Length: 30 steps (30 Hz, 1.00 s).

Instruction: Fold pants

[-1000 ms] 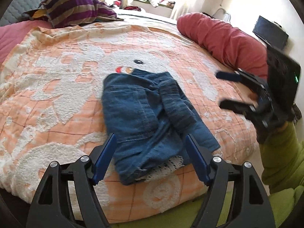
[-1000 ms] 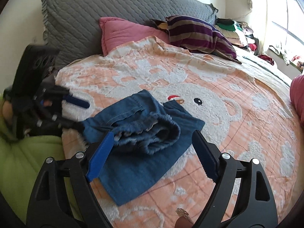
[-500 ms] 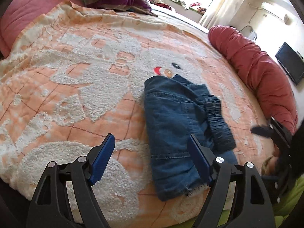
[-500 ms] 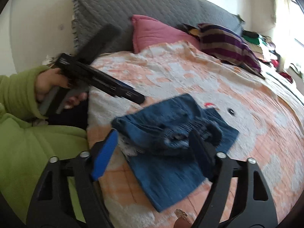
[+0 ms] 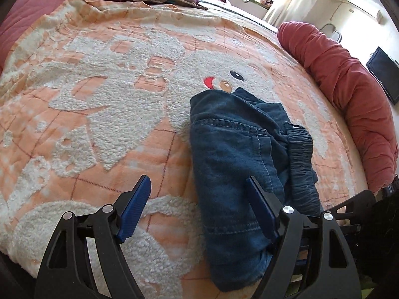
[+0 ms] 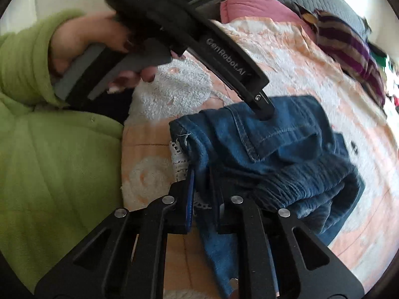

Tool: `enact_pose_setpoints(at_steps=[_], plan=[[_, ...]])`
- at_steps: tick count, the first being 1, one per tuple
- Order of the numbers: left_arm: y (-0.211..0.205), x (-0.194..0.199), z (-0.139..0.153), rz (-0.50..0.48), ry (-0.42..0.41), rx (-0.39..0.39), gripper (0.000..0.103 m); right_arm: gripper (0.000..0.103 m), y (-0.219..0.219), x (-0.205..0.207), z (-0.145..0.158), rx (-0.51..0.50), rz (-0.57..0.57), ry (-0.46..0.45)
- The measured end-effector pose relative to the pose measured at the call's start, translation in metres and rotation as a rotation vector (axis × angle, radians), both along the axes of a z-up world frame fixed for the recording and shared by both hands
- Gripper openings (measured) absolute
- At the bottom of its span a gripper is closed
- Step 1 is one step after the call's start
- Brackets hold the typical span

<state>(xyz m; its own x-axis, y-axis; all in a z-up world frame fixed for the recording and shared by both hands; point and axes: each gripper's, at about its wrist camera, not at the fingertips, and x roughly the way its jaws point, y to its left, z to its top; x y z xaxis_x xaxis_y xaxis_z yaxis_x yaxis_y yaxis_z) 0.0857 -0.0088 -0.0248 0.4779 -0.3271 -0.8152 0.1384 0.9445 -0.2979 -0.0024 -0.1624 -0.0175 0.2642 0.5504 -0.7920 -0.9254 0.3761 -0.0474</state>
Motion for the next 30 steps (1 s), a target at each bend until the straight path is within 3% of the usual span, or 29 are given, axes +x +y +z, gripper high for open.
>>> enact_pose_setpoints(at_steps=[5,7,9,12,15,24,30], plan=[[-0.004,-0.003,0.009,-0.013,-0.045,-0.006,0.077,0.027,-0.039,0.003,0.043,0.187,-0.087,0.014],[-0.003,-0.003,0.013,-0.009,-0.069,-0.011,0.077,0.038,-0.062,0.011,0.057,0.258,-0.188,0.002],[-0.004,-0.001,0.015,-0.003,-0.085,-0.013,0.077,0.044,-0.089,0.032,0.065,0.285,-0.366,-0.006],[-0.007,0.002,0.014,-0.003,-0.085,-0.018,0.077,0.044,-0.114,0.06,0.06,0.272,-0.551,0.027],[-0.012,0.007,0.009,-0.023,-0.073,-0.01,0.077,0.044,-0.131,0.082,0.043,0.266,-0.67,0.118],[-0.024,0.017,-0.01,-0.061,-0.027,-0.019,0.077,0.044,-0.13,0.115,-0.009,0.251,-0.748,0.345],[-0.03,0.023,-0.015,-0.078,-0.017,-0.02,0.077,0.046,-0.121,0.127,-0.025,0.249,-0.742,0.404]])
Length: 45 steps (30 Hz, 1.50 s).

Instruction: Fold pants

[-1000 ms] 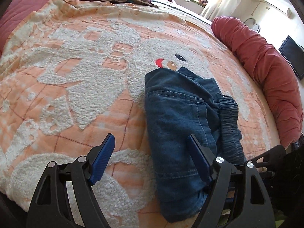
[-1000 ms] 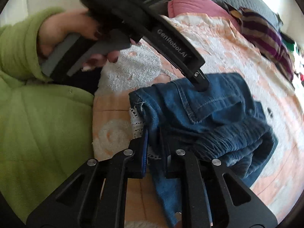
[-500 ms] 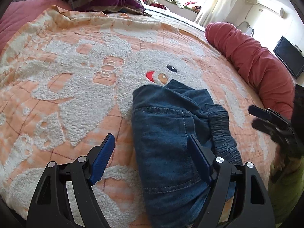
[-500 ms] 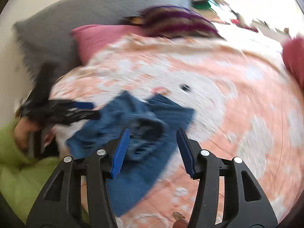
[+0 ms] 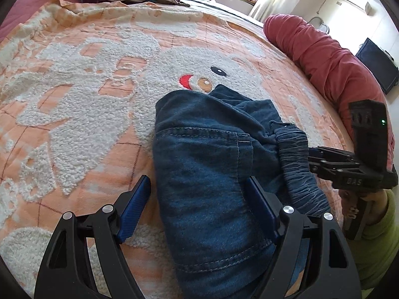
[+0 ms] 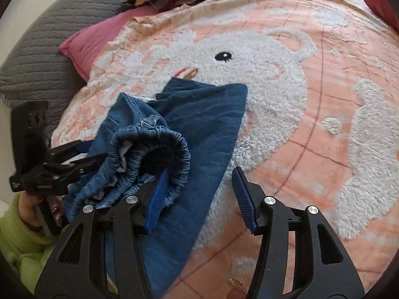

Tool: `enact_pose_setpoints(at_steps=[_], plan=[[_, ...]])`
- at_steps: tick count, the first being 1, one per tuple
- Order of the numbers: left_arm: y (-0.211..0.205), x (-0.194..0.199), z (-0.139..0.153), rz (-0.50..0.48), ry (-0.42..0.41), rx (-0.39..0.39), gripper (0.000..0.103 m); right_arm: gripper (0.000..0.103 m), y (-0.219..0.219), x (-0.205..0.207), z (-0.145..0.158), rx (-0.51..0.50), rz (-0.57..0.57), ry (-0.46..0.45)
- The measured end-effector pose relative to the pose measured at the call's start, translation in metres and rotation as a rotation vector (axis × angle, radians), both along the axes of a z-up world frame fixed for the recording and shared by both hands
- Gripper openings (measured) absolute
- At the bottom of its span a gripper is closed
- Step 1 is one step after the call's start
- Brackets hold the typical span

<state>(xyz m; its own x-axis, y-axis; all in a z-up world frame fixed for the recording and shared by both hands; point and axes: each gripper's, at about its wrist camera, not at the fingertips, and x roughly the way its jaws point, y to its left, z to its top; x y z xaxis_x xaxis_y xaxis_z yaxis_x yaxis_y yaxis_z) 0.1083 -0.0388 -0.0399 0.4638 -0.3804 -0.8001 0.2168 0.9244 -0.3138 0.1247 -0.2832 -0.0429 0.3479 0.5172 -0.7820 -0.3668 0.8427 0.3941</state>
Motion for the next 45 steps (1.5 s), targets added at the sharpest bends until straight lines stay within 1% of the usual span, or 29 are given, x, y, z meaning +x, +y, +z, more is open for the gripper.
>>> enact_pose_setpoints(at_steps=[5,7,11,12,13,14,15,16,17,19,23,25,31,35,41,45], plan=[[-0.005,0.003,-0.001,-0.014,0.001,0.002,0.077,0.047,0.002,0.006,-0.004,0.003,0.018,0.007],[-0.008,0.004,-0.002,-0.022,0.0,0.0,0.077,0.048,0.005,0.007,-0.005,-0.006,0.027,-0.004],[-0.009,0.007,-0.002,-0.013,0.001,-0.011,0.076,0.047,0.011,0.003,-0.004,-0.032,0.046,-0.043],[-0.009,0.006,-0.002,-0.015,0.0,-0.011,0.074,0.044,0.01,0.002,-0.004,-0.03,0.048,-0.047],[-0.01,0.006,-0.001,-0.017,-0.002,-0.014,0.07,0.033,0.011,0.002,-0.003,-0.016,0.057,-0.052],[-0.01,0.005,0.0,-0.018,-0.005,-0.016,0.068,0.029,0.014,0.0,-0.001,-0.007,0.074,-0.068],[-0.011,0.004,0.0,-0.02,-0.008,-0.013,0.065,0.02,0.018,-0.002,0.001,-0.015,0.088,-0.086],[-0.012,0.003,0.001,-0.022,-0.013,-0.008,0.061,0.015,0.024,-0.006,0.005,-0.038,0.101,-0.117],[-0.013,0.002,0.003,-0.02,-0.018,-0.004,0.059,0.013,0.027,-0.009,0.008,-0.053,0.109,-0.142],[-0.011,0.0,0.007,-0.009,-0.031,-0.017,0.049,0.007,0.03,-0.012,0.018,-0.068,0.11,-0.192],[-0.007,0.001,0.017,-0.005,-0.055,-0.035,0.042,0.007,0.036,-0.012,0.034,-0.062,0.13,-0.259],[-0.006,0.004,0.023,-0.002,-0.071,-0.031,0.04,0.007,0.042,-0.006,0.041,-0.07,0.14,-0.29],[0.002,0.028,0.043,0.038,-0.125,-0.024,0.04,0.007,0.053,0.026,0.056,-0.064,0.128,-0.344],[0.003,0.047,0.052,0.053,-0.167,0.013,0.04,0.007,0.059,0.047,0.063,-0.075,0.119,-0.375],[0.002,0.072,0.051,0.066,-0.19,0.03,0.04,0.007,0.062,0.071,0.057,-0.101,0.094,-0.378],[0.003,0.081,0.038,0.073,-0.167,0.035,0.04,0.007,0.062,0.08,0.041,-0.119,0.078,-0.337]])
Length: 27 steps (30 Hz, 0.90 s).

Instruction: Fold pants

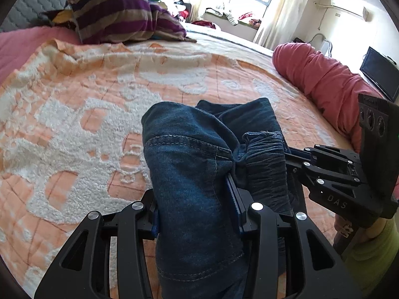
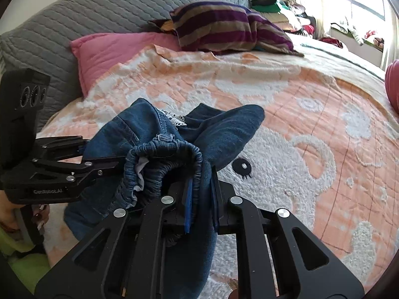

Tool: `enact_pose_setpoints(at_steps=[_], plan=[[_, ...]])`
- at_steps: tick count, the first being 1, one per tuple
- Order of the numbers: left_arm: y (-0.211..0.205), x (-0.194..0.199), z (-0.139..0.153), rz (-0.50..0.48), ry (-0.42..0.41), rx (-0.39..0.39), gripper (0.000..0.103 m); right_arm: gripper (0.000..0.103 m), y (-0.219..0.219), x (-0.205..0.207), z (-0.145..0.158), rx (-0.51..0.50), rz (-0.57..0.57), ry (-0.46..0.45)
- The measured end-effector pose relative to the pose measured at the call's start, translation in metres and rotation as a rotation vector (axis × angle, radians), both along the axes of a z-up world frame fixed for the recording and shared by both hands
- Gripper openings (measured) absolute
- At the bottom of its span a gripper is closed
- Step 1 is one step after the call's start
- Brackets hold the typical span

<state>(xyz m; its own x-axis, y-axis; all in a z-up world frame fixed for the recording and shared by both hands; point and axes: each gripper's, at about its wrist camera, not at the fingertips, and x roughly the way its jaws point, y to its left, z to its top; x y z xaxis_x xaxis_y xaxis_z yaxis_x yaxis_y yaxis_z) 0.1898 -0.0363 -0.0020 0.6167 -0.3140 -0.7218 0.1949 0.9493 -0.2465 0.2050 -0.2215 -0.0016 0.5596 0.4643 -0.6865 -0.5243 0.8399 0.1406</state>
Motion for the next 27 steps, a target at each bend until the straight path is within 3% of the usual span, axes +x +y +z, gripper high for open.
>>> enact_pose_setpoints(at_steps=[9,16,20,25,27], plan=[[0.009,0.001,-0.024,0.022,0.046,-0.001,0.044,0.018,-0.016,0.013,-0.026,-0.02,-0.08,0.108],[0.011,0.001,-0.03,0.024,0.061,-0.001,0.051,0.035,-0.022,0.014,-0.036,-0.043,-0.133,0.142],[0.013,-0.003,-0.031,0.031,0.064,-0.008,0.056,0.039,-0.024,0.012,-0.038,-0.037,-0.146,0.147],[0.016,-0.012,-0.024,0.034,0.053,-0.011,0.059,0.06,-0.028,0.003,-0.028,-0.037,-0.167,0.112],[0.017,-0.018,-0.021,0.036,0.047,-0.004,0.074,0.067,-0.03,-0.004,-0.019,-0.031,-0.174,0.083]])
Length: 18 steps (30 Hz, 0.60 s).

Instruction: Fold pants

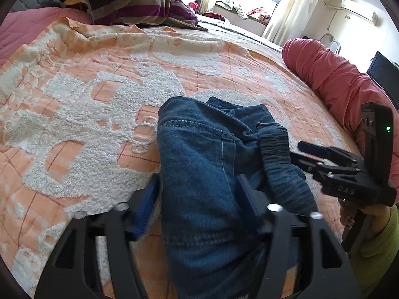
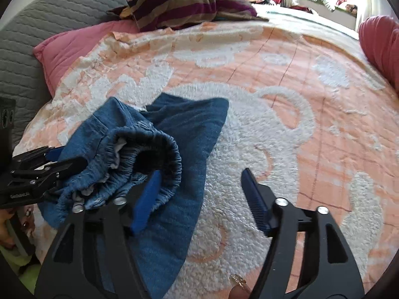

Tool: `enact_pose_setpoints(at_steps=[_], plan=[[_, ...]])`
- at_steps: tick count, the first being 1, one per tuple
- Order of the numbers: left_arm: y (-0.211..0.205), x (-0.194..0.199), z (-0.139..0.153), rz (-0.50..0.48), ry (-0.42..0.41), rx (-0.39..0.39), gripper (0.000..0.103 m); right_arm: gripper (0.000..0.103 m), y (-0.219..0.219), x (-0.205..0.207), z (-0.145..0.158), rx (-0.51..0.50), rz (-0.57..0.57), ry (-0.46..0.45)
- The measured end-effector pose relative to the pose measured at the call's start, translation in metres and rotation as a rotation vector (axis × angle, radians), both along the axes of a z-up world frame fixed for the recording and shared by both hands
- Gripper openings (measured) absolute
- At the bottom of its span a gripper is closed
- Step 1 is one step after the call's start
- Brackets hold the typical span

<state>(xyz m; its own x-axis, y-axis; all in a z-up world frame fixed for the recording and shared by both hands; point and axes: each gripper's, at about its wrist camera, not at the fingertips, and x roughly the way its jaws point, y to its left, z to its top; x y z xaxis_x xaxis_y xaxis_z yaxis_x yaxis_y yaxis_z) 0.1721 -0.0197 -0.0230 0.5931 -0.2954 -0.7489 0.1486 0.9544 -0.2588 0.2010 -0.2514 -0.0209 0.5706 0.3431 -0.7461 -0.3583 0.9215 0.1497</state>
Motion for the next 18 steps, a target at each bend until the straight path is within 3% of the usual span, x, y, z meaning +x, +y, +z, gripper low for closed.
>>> enact_pose_setpoints(at_steps=[5,7,12,18], plan=[[0.003,-0.017,0.011,0.007,-0.02,0.006,0.076,0.085,-0.006,-0.025,0.025,0.025,-0.015,-0.086],[0.004,-0.027,0.017,0.011,-0.04,0.026,0.09,0.089,-0.008,-0.032,0.031,0.032,-0.013,-0.103],[0.002,-0.051,0.033,0.009,-0.083,0.075,0.098,0.093,-0.012,-0.053,0.042,0.028,-0.014,-0.145],[0.003,-0.077,0.044,0.021,-0.112,0.118,0.098,0.094,-0.017,-0.077,0.055,0.018,-0.032,-0.188]])
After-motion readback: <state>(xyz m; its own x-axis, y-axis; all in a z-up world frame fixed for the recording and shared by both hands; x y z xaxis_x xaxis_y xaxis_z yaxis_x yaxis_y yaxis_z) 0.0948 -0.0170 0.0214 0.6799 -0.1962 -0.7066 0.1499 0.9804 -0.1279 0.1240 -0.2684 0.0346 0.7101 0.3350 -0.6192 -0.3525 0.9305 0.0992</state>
